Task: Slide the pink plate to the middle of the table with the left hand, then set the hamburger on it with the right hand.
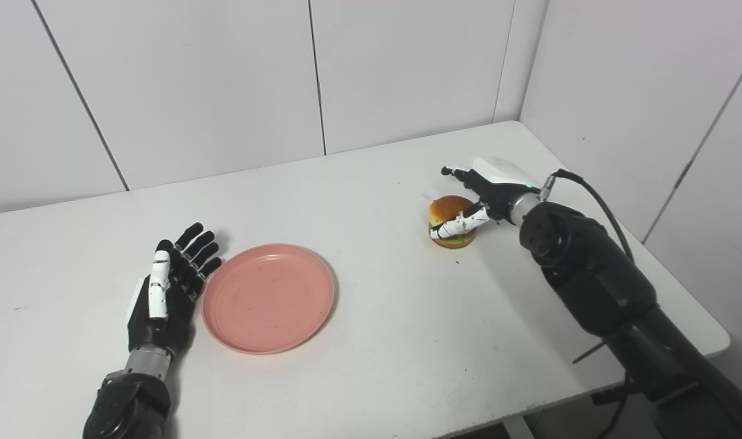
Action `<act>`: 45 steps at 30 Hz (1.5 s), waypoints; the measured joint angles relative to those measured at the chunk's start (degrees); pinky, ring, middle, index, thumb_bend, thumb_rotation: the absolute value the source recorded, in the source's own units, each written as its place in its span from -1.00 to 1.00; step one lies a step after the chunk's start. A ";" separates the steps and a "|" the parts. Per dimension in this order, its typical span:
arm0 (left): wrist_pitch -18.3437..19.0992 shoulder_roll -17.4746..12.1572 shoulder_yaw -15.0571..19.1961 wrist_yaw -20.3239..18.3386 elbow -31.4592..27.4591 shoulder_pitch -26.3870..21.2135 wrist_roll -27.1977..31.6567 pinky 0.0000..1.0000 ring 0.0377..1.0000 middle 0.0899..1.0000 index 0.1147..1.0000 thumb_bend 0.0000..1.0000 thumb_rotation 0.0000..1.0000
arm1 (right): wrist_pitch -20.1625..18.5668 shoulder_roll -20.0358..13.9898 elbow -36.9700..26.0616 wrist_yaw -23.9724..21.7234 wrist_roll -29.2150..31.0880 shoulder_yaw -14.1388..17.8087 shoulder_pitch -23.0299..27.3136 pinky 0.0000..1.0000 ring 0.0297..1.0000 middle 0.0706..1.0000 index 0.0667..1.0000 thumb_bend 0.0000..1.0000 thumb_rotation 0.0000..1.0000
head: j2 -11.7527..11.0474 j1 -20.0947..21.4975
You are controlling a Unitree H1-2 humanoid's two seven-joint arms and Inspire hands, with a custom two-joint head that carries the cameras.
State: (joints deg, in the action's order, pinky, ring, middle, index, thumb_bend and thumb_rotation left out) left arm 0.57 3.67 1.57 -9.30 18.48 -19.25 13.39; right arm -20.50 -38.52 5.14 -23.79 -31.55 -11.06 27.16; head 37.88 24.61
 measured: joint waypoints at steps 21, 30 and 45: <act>0.62 0.12 0.04 -0.01 -0.45 0.11 0.05 0.72 0.74 0.66 0.57 -0.20 1.00 | 0.84 0.21 1.30 0.36 -2.18 -2.06 -0.64 -0.22 -0.01 0.09 0.47 0.24 -0.96 | 0.44 -0.18; 0.68 0.15 -0.01 0.16 -0.60 0.11 0.01 0.70 0.74 0.66 0.57 -0.20 1.00 | 4.51 0.36 1.80 4.44 -3.95 -2.15 -1.07 -0.59 -0.43 -0.12 0.18 0.09 -1.00 | 0.44 -0.18; 1.04 0.41 -0.25 0.69 -1.35 0.45 -0.27 0.69 0.72 0.64 0.56 -0.21 1.00 | 6.48 4.80 -0.01 12.79 -3.38 1.66 -2.67 -0.59 -0.46 -0.16 -0.09 0.04 -1.00 | 0.79 -1.75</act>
State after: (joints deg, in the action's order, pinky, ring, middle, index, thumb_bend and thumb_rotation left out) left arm 1.61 4.08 1.32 -8.61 17.13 -18.80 13.12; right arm -14.01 -33.71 5.13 -11.00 -34.93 -9.40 24.49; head 38.67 22.86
